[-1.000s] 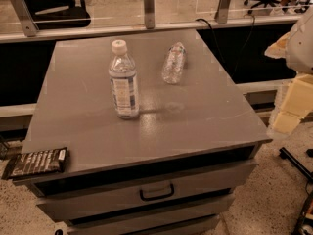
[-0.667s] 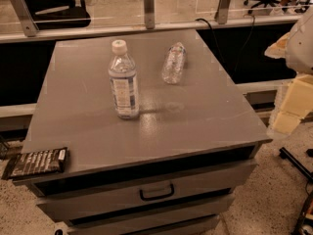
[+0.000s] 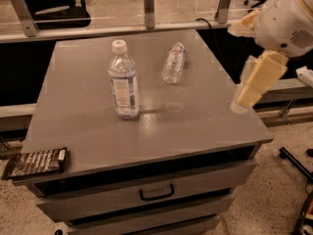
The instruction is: Pick blue plastic bottle
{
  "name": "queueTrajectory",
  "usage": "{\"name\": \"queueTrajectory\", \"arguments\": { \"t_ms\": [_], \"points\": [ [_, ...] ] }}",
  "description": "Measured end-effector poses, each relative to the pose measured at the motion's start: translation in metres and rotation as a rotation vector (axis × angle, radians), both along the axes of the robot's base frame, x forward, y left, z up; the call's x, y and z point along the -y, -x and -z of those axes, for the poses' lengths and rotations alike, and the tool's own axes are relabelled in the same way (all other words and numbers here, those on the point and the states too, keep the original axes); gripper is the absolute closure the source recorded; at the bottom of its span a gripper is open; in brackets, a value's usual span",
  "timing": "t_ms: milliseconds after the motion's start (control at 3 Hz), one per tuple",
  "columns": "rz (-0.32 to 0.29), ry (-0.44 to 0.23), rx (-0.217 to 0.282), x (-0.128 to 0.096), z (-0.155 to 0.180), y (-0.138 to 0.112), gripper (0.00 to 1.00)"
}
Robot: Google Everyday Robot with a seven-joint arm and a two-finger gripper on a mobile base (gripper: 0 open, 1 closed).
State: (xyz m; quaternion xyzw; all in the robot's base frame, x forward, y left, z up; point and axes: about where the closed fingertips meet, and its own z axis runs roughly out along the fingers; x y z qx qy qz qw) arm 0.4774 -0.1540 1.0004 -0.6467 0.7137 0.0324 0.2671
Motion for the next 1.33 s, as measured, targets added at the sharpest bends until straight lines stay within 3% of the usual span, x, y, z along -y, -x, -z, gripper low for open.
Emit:
{"name": "queueTrajectory", "arguments": {
  "t_ms": [333, 667, 1000, 1333],
  "points": [
    [-0.122, -0.169, 0.063, -0.061, -0.012, -0.022, 0.0],
    [-0.228, -0.314, 0.08, -0.121, -0.017, -0.035, 0.0],
    [-0.312, -0.431, 0.07, -0.164, -0.016, -0.041, 0.0],
    [-0.359, -0.479, 0.043, -0.197, -0.01, -0.044, 0.0]
  ]
}}
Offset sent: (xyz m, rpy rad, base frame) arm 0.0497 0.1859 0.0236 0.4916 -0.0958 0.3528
